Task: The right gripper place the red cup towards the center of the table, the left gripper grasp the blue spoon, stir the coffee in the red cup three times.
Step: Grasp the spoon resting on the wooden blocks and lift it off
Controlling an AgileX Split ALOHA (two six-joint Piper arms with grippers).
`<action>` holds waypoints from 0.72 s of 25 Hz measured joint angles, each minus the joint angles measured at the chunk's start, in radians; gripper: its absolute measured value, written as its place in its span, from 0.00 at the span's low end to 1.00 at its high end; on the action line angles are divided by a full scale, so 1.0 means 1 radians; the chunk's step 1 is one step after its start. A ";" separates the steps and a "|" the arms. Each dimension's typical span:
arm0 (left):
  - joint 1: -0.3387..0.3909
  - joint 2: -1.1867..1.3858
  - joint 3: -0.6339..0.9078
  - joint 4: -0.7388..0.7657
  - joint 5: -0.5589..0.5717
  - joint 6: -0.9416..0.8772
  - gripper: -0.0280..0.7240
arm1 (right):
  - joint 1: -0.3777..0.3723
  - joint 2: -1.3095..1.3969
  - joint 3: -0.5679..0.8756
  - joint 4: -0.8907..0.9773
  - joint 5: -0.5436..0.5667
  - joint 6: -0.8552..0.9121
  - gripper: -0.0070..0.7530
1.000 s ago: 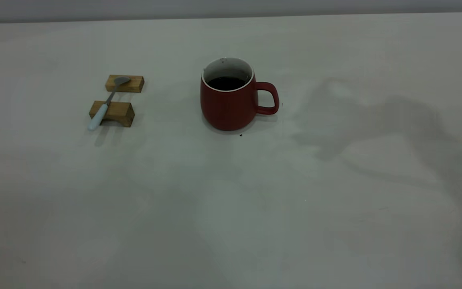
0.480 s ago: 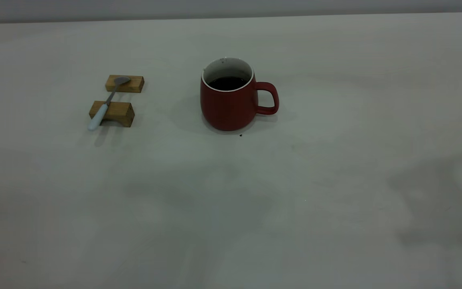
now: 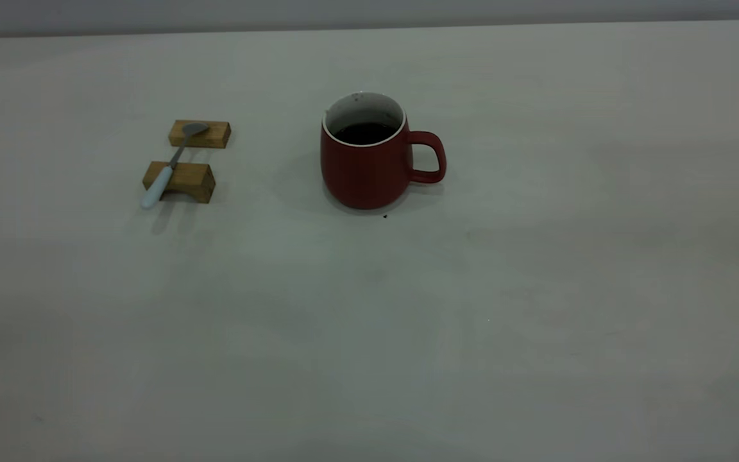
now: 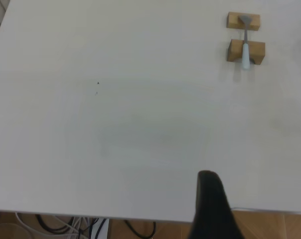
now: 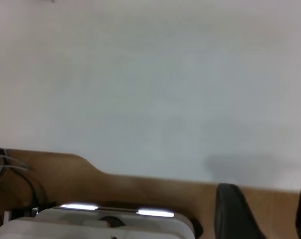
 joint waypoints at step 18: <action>0.000 0.000 0.000 0.000 0.000 0.000 0.77 | 0.090 -0.531 0.066 -0.237 0.048 0.278 0.47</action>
